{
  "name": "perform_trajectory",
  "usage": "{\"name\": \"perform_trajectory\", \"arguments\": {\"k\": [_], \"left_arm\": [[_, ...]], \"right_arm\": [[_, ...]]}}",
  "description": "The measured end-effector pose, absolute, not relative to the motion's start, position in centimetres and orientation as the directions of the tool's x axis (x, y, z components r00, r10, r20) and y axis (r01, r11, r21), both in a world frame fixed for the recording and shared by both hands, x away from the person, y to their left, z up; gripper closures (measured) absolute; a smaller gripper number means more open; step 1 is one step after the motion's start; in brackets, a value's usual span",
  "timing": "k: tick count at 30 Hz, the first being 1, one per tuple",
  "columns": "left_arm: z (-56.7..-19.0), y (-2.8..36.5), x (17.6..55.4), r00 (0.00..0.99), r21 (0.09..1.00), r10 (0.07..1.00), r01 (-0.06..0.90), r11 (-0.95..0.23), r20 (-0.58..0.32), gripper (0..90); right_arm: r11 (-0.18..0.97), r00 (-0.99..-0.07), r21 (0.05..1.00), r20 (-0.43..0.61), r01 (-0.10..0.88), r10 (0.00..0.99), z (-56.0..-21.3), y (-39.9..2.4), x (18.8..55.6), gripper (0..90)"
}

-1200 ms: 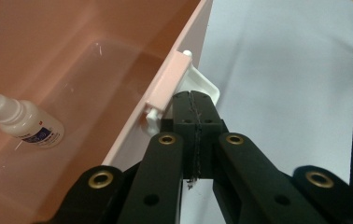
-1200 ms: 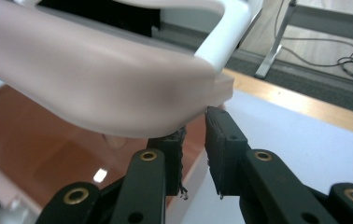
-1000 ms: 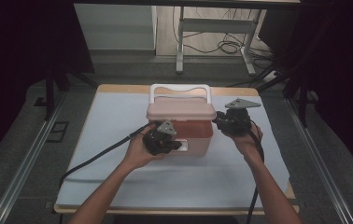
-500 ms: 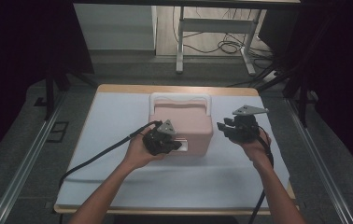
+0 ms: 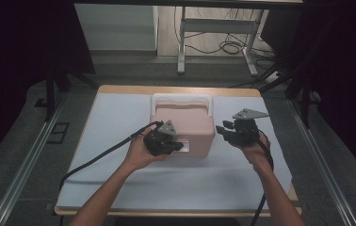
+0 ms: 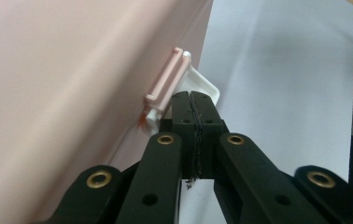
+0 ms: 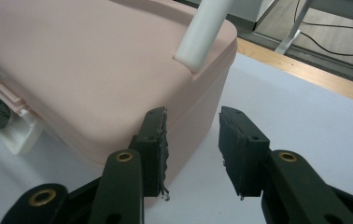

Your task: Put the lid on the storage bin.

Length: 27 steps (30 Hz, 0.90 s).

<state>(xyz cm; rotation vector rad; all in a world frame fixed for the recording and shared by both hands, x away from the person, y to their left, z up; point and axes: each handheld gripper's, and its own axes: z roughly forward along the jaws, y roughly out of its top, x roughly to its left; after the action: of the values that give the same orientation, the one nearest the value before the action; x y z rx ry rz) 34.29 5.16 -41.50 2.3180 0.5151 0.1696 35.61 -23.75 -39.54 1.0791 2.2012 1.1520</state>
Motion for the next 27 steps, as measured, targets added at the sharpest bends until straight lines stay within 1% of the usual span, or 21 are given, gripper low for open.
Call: {"name": "perform_trajectory", "arguments": {"k": [13,27], "left_arm": [[-40.3,6.7,33.7,0.906,0.741,0.422,0.301,-0.600,-0.027,88.7],[-40.7,11.5,31.8,0.874,0.753,0.485,0.333,-0.568,-0.020,89.4]], "right_arm": [[0.339,-0.616,0.841,-0.009,0.421,0.787,-39.9,-24.1,35.1,60.8],[0.319,-0.616,0.853,0.003,0.413,0.788,-40.5,-24.8,34.5,60.8]]}}
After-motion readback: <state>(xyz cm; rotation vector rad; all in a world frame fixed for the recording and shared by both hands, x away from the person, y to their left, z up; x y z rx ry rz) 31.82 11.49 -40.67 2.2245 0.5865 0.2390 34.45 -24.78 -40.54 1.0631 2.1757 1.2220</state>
